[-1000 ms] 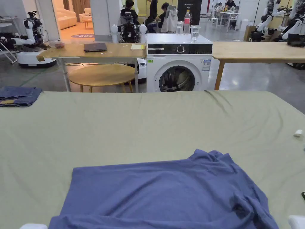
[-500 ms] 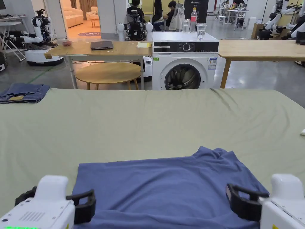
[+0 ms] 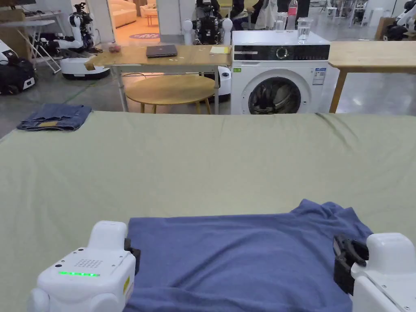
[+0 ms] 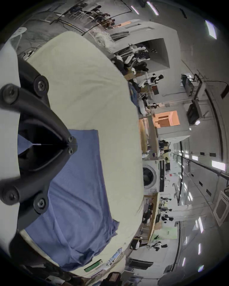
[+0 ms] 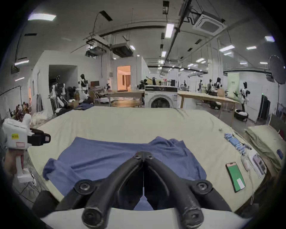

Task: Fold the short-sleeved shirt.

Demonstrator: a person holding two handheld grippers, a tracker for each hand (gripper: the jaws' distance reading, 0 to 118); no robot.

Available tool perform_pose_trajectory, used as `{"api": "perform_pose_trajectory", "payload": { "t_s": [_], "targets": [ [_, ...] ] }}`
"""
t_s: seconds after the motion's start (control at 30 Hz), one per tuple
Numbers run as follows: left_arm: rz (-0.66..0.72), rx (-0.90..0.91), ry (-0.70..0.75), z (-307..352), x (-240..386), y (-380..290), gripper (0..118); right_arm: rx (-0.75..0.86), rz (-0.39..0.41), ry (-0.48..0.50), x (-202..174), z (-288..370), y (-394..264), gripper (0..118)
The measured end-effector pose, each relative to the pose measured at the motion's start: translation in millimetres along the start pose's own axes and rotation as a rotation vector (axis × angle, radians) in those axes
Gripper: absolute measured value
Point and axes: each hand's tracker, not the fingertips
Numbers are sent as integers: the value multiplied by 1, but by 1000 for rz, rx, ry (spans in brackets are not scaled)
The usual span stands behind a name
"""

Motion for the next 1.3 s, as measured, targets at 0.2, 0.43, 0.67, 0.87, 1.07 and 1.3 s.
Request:
{"api": "perform_pose_trajectory", "payload": {
  "t_s": [0.2, 0.43, 0.67, 0.87, 1.07, 1.3],
  "targets": [
    [-1, -102, 21, -94, -17, 36, 21, -61, 13, -27, 24, -36, -4, 0],
    [-37, -284, 56, -175, -6, 58, 118, -140, 12, -98, 72, -78, 1, 0],
    [-32, -306, -43, -201, -1, 55, 30, -323, 55, -184, 147, -165, 15, 4],
    [-85, -214, -34, -165, 14, 68, 1, -526, 38, -153, 187, -266, 1, 118],
    [-123, -186, -30, -161, 21, 68, 1, -628, 18, -94, 186, -293, -23, 68],
    [-124, -161, -32, -135, 23, 66, 1, -505, 59, -25, 172, -248, -4, 3]
  ]
}}
